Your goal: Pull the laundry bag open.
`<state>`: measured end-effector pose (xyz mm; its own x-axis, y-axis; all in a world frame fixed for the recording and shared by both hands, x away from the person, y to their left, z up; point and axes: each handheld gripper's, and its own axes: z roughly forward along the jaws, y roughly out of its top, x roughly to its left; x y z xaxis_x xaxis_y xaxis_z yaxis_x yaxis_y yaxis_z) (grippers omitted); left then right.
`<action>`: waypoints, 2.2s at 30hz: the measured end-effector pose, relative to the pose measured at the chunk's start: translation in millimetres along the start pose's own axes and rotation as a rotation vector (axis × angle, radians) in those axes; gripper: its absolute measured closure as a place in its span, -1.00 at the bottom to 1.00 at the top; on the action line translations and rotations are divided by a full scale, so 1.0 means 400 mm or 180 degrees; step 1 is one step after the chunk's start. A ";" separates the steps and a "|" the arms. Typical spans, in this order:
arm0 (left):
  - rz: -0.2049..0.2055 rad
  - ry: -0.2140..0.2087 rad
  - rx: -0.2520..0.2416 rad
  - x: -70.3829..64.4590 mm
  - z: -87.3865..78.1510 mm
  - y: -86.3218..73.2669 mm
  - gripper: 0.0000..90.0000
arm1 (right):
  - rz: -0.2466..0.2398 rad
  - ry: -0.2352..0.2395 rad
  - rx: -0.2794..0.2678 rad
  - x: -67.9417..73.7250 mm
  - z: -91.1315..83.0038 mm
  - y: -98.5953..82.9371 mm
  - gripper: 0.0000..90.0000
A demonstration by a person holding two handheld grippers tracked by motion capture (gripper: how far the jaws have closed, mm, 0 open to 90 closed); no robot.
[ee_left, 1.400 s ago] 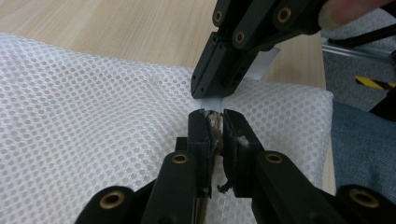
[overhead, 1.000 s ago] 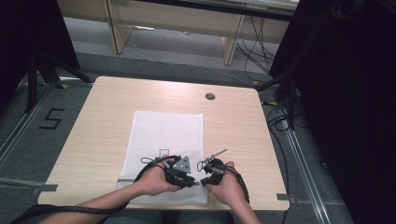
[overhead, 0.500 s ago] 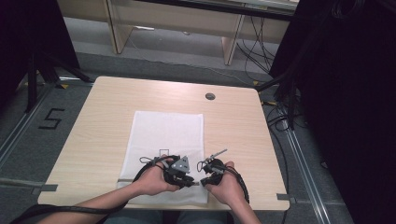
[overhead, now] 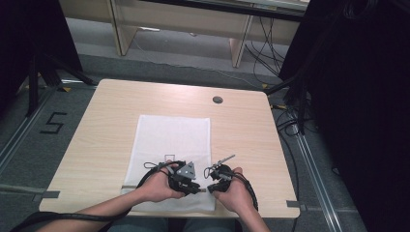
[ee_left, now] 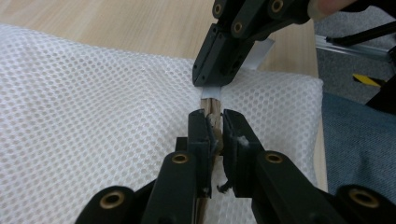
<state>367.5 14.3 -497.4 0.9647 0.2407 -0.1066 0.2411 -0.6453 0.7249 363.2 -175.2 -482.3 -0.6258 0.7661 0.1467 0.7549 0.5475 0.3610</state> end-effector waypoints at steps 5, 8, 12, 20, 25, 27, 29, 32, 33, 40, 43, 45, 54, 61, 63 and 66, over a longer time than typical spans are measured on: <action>-0.0025 0.0000 -0.0016 0.004 -0.004 -0.006 0.82 | 0.0012 0.0006 -0.0002 -0.001 0.001 0.001 1.00; -0.0007 -0.0008 -0.0022 0.004 -0.005 -0.005 0.82 | 0.0013 -0.0001 -0.0001 0.000 0.000 0.000 1.00; -0.0010 -0.0001 -0.0015 0.005 -0.011 -0.007 0.82 | 0.0044 0.0006 0.0014 0.000 0.000 0.000 1.00; 0.0023 0.0002 0.0011 0.004 -0.013 -0.008 0.82 | 0.0047 0.0015 0.0013 -0.001 0.000 0.000 1.00; 0.0009 -0.0003 0.0002 0.004 -0.017 -0.010 0.82 | 0.0012 0.0014 -0.0004 -0.001 0.000 0.000 1.00; 0.0065 0.0010 0.0015 0.008 -0.019 -0.010 0.82 | 0.0013 -0.0002 0.0001 0.000 0.000 0.001 1.00; -0.0006 -0.0002 0.0001 0.006 -0.019 -0.011 0.82 | 0.0012 -0.0002 0.0001 0.000 0.000 0.001 1.00; 0.0015 0.0000 0.0003 0.008 -0.020 -0.011 0.82 | 0.0014 -0.0006 0.0002 0.001 0.000 0.001 1.00; 0.0014 0.0000 0.0006 0.007 -0.020 -0.011 0.82 | 0.0011 -0.0009 0.0001 0.001 0.000 0.001 1.00; 0.0003 0.0004 0.0001 0.005 -0.020 -0.012 0.82 | 0.0026 -0.0023 0.0000 0.003 0.000 0.001 1.00; 0.0000 0.0007 0.0001 0.005 -0.020 -0.013 0.82 | 0.0007 0.0019 -0.0006 -0.002 0.001 0.000 1.00; 0.0051 0.0010 0.0019 0.007 -0.022 -0.013 0.82 | 0.0013 0.0018 -0.0004 -0.002 0.000 0.000 1.00; -0.0006 0.0005 -0.0004 0.005 -0.024 -0.015 0.82 | 0.0014 0.0004 -0.0001 0.000 0.000 0.000 1.00; -0.0006 0.0009 0.0005 0.007 -0.030 -0.016 0.82 | 0.0015 0.0008 -0.0002 -0.001 0.000 0.000 1.00; 0.0000 0.0015 0.0008 0.006 -0.030 -0.017 0.82 | 0.0019 0.0012 0.0000 -0.001 0.000 0.000 1.00; 0.0000 0.0003 0.0004 0.006 -0.030 -0.017 0.82 | 0.0012 0.0011 -0.0003 -0.001 0.000 0.000 1.00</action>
<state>367.1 27.8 -494.4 0.9646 0.2414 -0.1059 0.2412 -0.6462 0.7241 363.6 -175.4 -482.4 -0.6234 0.7671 0.1512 0.7572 0.5442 0.3612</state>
